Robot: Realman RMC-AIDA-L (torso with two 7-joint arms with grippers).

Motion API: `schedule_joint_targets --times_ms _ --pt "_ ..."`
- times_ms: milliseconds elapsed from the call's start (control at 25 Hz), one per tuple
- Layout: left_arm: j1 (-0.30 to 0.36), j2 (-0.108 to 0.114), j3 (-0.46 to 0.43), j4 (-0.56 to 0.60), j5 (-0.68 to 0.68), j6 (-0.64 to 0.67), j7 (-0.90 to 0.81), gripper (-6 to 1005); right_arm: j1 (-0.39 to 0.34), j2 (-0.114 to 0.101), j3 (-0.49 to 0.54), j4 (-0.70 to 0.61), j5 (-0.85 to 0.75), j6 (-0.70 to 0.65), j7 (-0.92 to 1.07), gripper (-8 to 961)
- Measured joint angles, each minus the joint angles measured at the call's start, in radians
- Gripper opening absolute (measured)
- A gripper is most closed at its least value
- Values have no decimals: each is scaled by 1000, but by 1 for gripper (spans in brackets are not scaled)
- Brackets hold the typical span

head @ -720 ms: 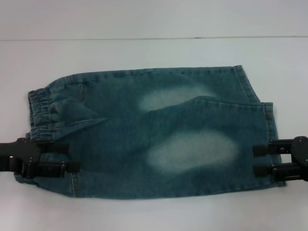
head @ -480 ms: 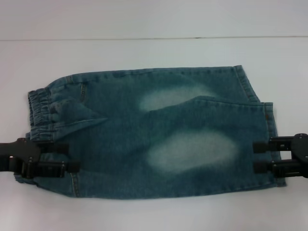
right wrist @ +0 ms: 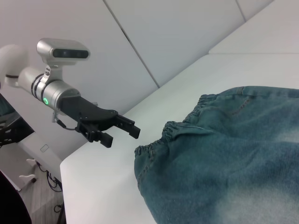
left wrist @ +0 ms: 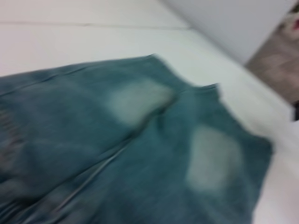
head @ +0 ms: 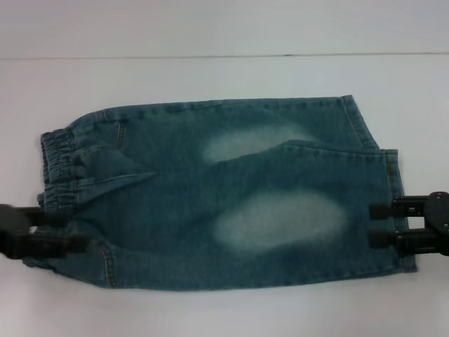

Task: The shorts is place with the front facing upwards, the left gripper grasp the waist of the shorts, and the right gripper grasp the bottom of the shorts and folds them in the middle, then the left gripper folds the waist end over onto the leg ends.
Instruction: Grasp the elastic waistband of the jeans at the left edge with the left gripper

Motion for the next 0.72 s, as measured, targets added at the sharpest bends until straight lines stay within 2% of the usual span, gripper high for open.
schedule_joint_targets --times_ms 320,520,720 --pt "3 21 -91 50 203 -88 -29 878 3 2 0 0 0 6 -4 764" --pt "-5 13 -71 43 283 -157 -52 846 9 3 -2 0 2 7 -3 764" --pt "-19 2 -59 25 299 -183 -54 813 12 3 -1 0 2 7 -3 764"
